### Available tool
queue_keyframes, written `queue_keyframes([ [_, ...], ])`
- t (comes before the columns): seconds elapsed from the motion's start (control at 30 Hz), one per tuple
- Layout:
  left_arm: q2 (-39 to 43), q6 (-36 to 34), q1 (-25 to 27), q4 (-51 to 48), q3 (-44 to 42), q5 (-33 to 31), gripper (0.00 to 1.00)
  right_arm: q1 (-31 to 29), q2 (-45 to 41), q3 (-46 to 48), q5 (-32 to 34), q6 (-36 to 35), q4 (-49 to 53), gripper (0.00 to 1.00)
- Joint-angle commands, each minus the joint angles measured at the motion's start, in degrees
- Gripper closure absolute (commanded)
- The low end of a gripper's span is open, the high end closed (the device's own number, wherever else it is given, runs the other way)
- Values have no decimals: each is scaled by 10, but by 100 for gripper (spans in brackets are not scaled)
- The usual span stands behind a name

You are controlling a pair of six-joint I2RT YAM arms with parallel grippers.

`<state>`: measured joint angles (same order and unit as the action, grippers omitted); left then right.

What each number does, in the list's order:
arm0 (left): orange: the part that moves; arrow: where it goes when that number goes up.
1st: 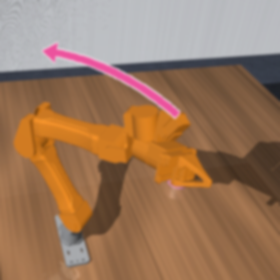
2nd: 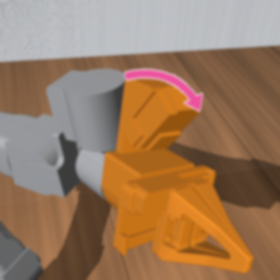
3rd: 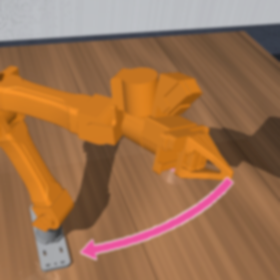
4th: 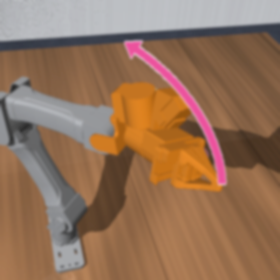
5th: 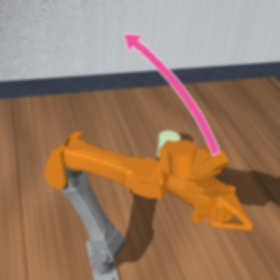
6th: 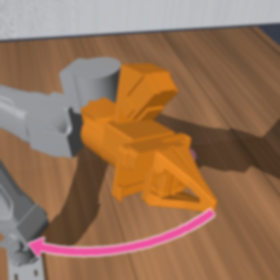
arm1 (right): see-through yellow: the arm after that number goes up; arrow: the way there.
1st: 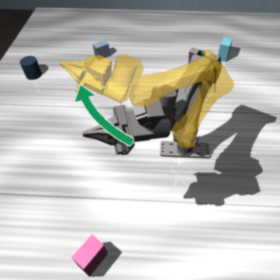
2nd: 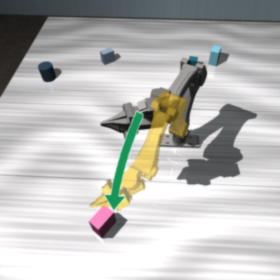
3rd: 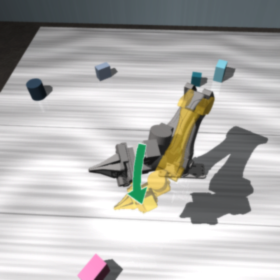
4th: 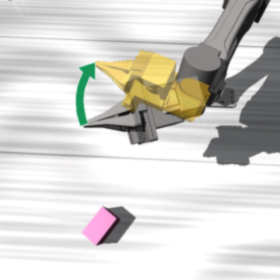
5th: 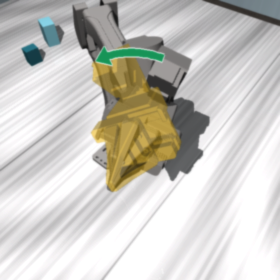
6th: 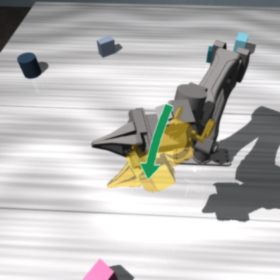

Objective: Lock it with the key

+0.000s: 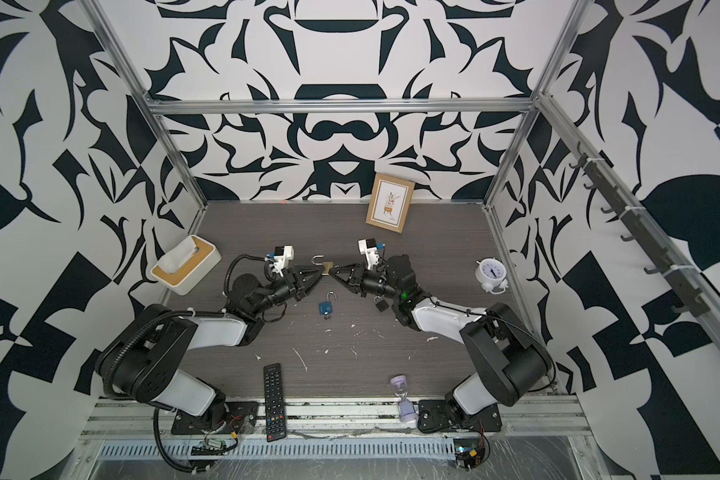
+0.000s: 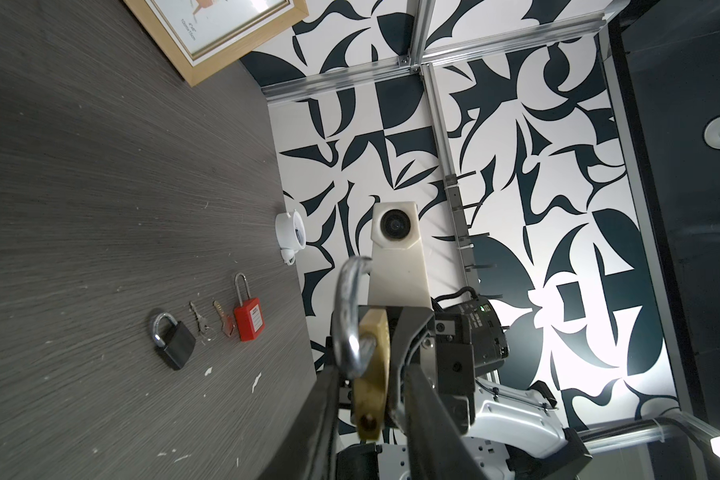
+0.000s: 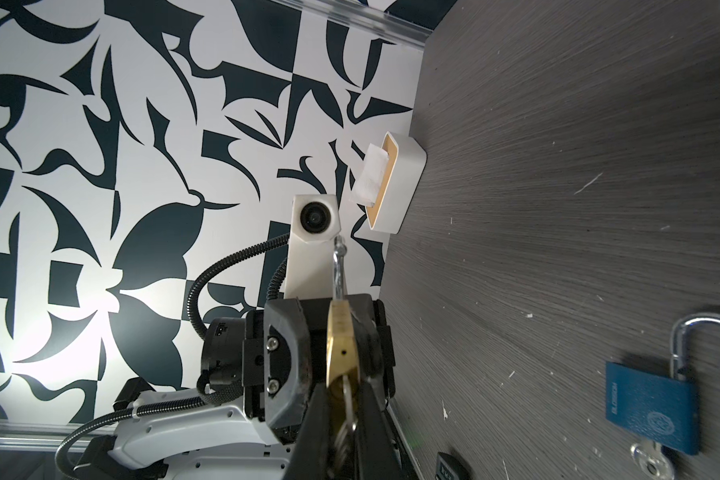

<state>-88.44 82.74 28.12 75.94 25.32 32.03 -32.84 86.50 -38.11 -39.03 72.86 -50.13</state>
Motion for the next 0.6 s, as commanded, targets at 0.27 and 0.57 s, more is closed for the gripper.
queue_keyframes([
  [0.27, 2, -3, -2, 10, 9, 11, 81, -1, -25, 0, -24, -19, -8, 100],
  [0.57, 3, -2, -2, 13, 14, 23, 100, -1, -46, -4, -7, -49, 39, 84],
])
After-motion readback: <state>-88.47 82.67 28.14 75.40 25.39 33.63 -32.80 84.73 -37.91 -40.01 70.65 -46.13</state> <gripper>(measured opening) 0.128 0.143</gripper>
